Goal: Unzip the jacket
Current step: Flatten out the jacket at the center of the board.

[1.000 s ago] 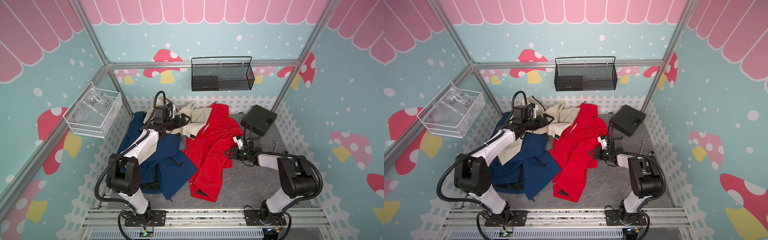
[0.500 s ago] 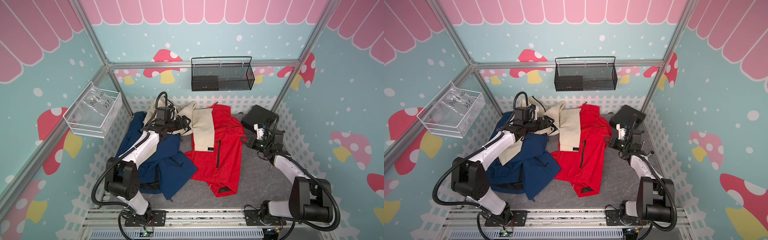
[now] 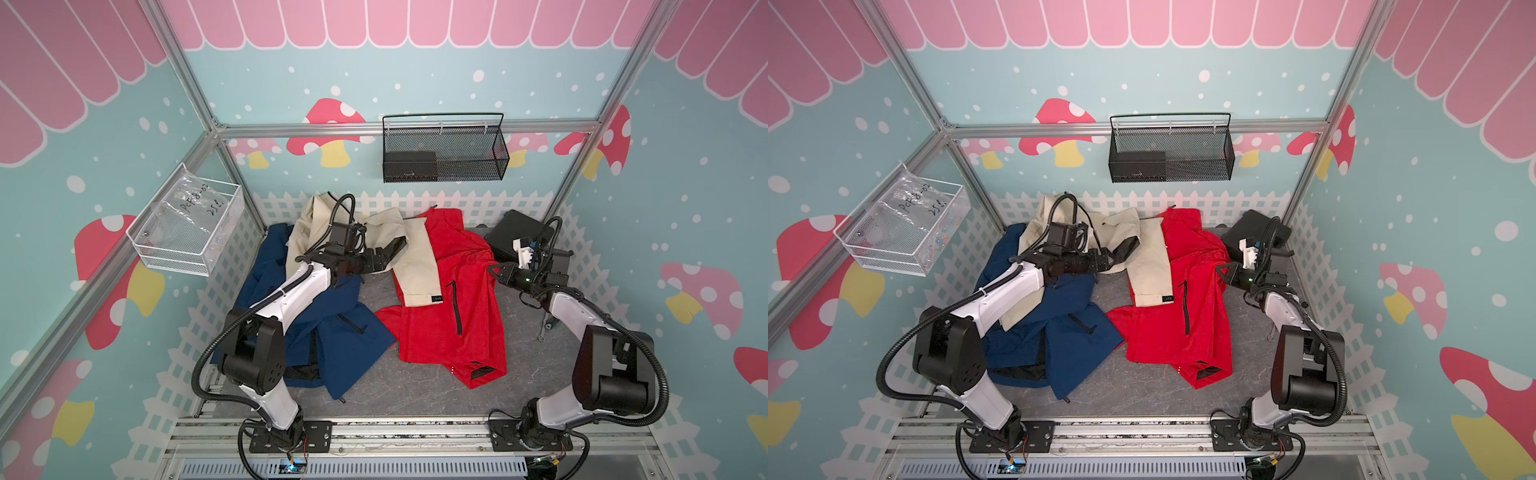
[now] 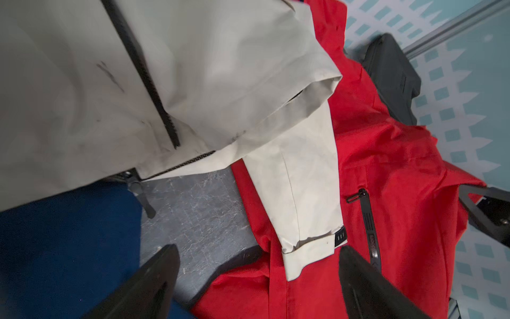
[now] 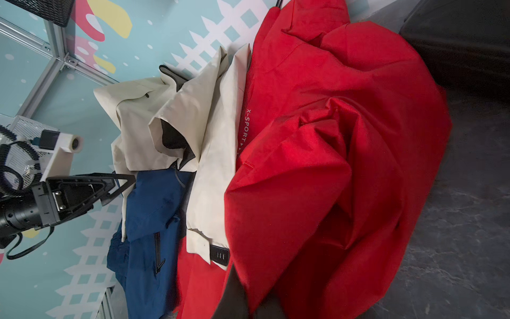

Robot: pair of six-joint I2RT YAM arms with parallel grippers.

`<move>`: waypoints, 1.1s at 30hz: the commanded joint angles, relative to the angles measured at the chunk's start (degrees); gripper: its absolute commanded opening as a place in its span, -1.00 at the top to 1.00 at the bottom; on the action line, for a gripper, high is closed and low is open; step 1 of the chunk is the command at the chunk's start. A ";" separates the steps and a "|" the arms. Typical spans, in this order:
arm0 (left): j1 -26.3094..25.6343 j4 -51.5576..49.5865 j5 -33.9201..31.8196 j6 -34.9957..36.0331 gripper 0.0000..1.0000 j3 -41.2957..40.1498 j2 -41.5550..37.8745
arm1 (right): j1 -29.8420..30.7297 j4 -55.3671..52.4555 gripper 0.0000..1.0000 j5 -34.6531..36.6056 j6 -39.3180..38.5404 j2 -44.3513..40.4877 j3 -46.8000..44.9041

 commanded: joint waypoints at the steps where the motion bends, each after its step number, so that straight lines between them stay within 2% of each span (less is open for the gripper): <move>1: -2.26 -0.70 1.16 -1.37 -0.69 -1.11 3.31 | -0.35 0.74 1.00 -0.46 -1.47 0.73 0.39; 6: -5.82 1.28 3.01 -0.87 -0.62 -1.72 4.92 | -0.35 0.83 1.00 -0.72 -1.50 1.27 -0.41; 10: -6.05 3.36 3.89 -4.27 -0.58 -2.57 6.83 | -0.28 0.91 1.00 -0.64 -1.33 0.72 -0.59; 13: -6.12 6.93 7.54 -7.11 -0.47 -3.14 8.64 | -0.30 1.00 1.00 -0.37 -1.28 0.26 -0.68; 18: -7.88 6.93 10.79 -5.93 -0.31 0.28 13.60 | -0.30 2.17 1.00 -0.54 -0.82 -0.04 -1.43; 20: -7.99 6.95 11.54 -6.74 -0.16 1.53 15.11 | -0.35 2.66 1.00 -0.80 -0.51 -0.18 -1.81; 21: -7.98 7.09 11.77 -7.08 0.08 2.15 15.51 | -0.35 2.71 1.00 -0.88 -0.56 -0.20 -1.86; 22: -7.99 7.30 12.04 -7.34 0.51 2.84 15.44 | -0.31 2.65 1.00 -0.77 -0.73 -0.42 -1.96; 23: -7.99 7.39 12.13 -7.48 0.80 3.62 15.06 | -0.33 2.67 1.00 -0.64 -0.82 -0.52 -2.15; 24: -7.99 7.35 12.35 -7.43 0.98 4.70 14.39 | -0.29 2.67 1.00 -0.48 -1.01 -0.62 -2.22; 29: -5.84 5.13 12.53 -7.05 1.00 10.98 9.84 | -0.27 2.58 1.00 -0.04 -1.02 -0.49 -2.64; 33: -1.49 -0.59 7.45 -4.28 1.00 17.83 8.57 | -0.29 1.96 1.00 0.78 -1.49 -0.83 -2.88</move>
